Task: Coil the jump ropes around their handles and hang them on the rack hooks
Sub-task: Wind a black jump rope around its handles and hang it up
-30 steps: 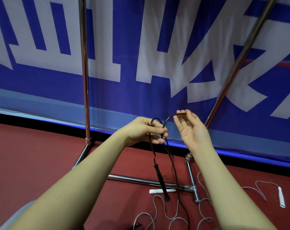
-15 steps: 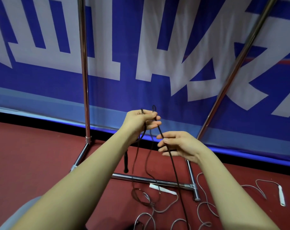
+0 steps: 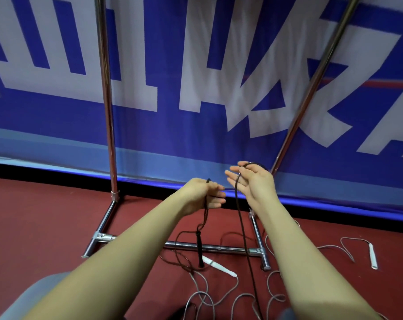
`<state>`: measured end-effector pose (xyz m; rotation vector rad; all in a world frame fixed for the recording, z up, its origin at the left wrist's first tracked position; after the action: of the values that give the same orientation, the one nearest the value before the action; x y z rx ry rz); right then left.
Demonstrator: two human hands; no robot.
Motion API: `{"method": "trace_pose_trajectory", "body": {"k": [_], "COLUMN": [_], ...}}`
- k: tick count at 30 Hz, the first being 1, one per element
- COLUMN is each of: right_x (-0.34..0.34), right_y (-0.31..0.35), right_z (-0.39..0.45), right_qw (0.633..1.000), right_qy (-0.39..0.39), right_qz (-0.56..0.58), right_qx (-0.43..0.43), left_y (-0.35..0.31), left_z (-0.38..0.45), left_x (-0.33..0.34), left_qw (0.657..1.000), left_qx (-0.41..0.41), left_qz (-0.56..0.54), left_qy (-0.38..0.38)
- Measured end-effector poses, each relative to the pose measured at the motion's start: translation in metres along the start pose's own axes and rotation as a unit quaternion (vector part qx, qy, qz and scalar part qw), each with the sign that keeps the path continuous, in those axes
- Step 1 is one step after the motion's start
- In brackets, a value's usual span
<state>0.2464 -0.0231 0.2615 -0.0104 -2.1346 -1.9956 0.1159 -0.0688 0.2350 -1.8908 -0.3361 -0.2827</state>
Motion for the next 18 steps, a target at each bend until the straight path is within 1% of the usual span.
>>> {"method": "trace_pose_trajectory", "body": {"k": [3,4,6,10,14,16,18], "right_x": [0.008,0.009,0.01,0.005,0.004,0.004,0.004], "right_y": [0.014,0.019,0.027,0.03,0.025,0.021,0.016], "right_z": [-0.004,-0.005,-0.006,-0.007,-0.005,-0.004,-0.004], "right_qw": [0.993,0.989,0.98,0.975,0.974,0.976,0.984], "right_qy": [0.013,0.017,0.025,0.025,0.031,0.05,0.086], "right_qz": [0.113,0.146,0.19,0.214,0.219,0.213,0.156], "right_qx": [-0.025,-0.034,-0.052,-0.059,-0.045,-0.02,0.028], "left_y": [-0.001,-0.004,-0.011,-0.029,-0.038,-0.042,-0.048], "left_z": [-0.008,-0.011,-0.018,-0.029,-0.037,-0.038,-0.037], "left_x": [0.007,0.008,0.008,-0.001,-0.007,-0.006,-0.006], "left_qw": [0.997,0.995,0.993,0.99,0.989,0.991,0.989], "left_qx": [-0.011,-0.003,0.023,0.071,0.083,0.107,0.134], "left_qz": [0.021,0.024,0.031,0.057,0.075,0.037,-0.053], "left_qy": [0.075,0.095,0.111,0.105,0.1,0.065,0.027]}}
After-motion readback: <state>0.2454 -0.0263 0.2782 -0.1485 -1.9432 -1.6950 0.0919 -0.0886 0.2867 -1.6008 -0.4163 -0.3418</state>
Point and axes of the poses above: each hand's wrist, its own z-axis towards the middle knuckle, its own x-axis out of the palm, y = z × x, the point moved 1 cm from there along z, towards the middle knuckle, and after that the axes turned 7 degrees about -z, right-handed, at the moved point
